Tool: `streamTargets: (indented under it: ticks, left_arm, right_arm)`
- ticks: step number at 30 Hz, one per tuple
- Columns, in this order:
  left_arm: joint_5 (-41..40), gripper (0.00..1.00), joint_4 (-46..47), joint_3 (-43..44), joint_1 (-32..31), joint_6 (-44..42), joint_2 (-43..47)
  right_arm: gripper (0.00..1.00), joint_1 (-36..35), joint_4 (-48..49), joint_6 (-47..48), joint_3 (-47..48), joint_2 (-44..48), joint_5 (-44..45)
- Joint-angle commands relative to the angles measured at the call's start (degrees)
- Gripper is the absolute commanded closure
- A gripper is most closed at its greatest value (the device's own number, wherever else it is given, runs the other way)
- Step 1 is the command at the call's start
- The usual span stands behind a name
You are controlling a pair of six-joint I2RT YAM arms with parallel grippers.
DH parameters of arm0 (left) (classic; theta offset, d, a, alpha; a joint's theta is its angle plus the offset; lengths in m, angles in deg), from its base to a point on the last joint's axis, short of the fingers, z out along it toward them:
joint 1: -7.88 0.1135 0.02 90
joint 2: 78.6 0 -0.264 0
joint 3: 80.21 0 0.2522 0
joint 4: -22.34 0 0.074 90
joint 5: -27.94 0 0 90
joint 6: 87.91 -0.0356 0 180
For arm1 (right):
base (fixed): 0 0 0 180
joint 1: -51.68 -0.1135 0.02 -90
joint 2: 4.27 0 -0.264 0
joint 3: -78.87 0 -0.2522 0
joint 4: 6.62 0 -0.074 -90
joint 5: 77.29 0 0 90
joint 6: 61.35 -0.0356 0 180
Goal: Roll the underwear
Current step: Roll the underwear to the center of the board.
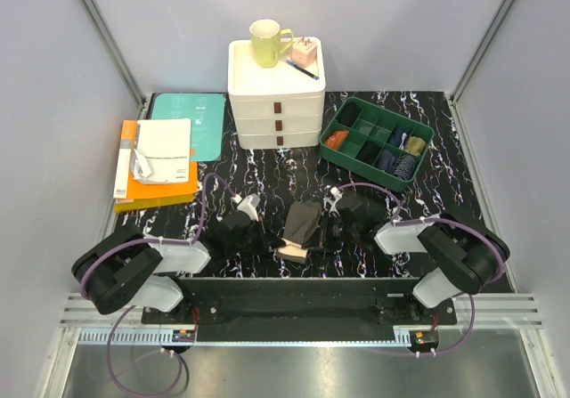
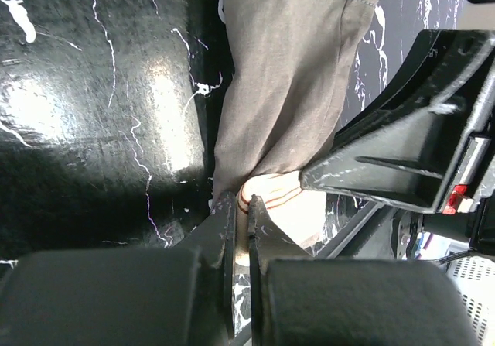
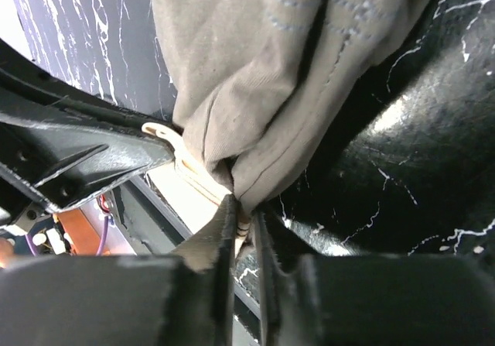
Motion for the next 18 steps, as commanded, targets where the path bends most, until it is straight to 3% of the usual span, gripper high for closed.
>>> streamTargets:
  ticks: [1,4,5,8,13,18]
  left_arm:
    - [0.0,0.88,-3.4,0.7,-0.2,0.1,4.0]
    - [-1.8,0.67,-7.9,1.5,-0.2,-0.4,8.4]
    - [-2.3,0.56,-9.0,1.6,-0.2,-0.6,9.8]
    - [-5.1,0.38,-12.6,1.1,-0.2,-1.7,14.4]
    - [-6.2,0.31,-12.7,-0.2,-0.1,-3.2,15.3]
    - [-3.3,0.34,-3.6,-2.4,0.0,-1.7,11.6]
  right_arm:
    - [0.95,-0.2,-6.1,1.2,1.0,-2.6,5.4]
    - [1.00,-0.2,-6.8,1.3,1.1,-3.3,6.1]
    - [1.00,-0.2,-6.9,1.5,1.2,-3.3,6.0]
    - [1.00,-0.3,-7.6,1.5,1.6,-3.5,6.3]
    - [1.00,-0.2,-7.5,2.2,2.3,-4.9,5.4]
    - [1.00,-0.2,-7.4,2.2,2.6,-5.2,4.9]
